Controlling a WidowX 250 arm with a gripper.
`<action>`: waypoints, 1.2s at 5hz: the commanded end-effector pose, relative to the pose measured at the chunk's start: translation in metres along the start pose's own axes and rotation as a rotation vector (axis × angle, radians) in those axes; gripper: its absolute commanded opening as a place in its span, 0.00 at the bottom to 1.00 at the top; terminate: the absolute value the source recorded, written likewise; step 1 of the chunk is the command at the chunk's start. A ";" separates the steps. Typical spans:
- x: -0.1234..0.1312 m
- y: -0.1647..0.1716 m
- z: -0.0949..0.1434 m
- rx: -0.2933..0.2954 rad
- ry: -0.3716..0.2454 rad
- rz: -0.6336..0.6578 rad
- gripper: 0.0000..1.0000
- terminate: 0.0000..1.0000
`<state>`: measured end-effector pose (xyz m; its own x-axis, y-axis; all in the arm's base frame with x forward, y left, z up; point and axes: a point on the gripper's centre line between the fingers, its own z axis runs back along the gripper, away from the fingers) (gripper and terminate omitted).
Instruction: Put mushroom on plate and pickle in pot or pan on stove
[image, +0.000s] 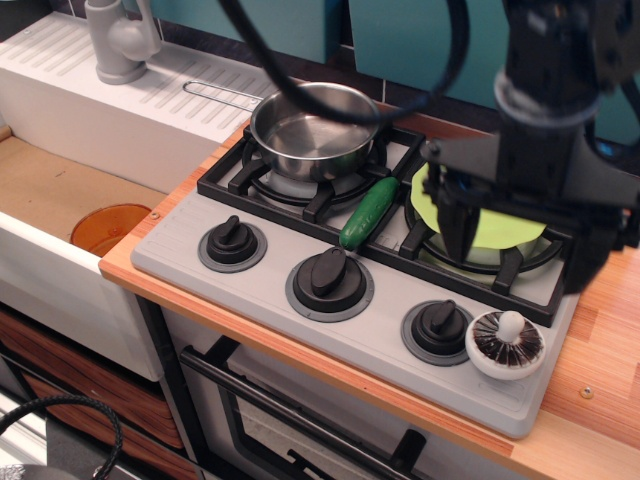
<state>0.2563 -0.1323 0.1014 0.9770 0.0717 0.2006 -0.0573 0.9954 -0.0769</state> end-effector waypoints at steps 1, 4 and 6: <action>0.010 -0.002 -0.017 -0.009 -0.087 -0.006 1.00 0.00; 0.001 0.002 -0.044 -0.007 -0.155 -0.028 1.00 0.00; -0.011 -0.006 -0.059 -0.002 -0.183 -0.008 1.00 0.00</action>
<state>0.2534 -0.1413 0.0362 0.9300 0.0745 0.3600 -0.0543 0.9963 -0.0660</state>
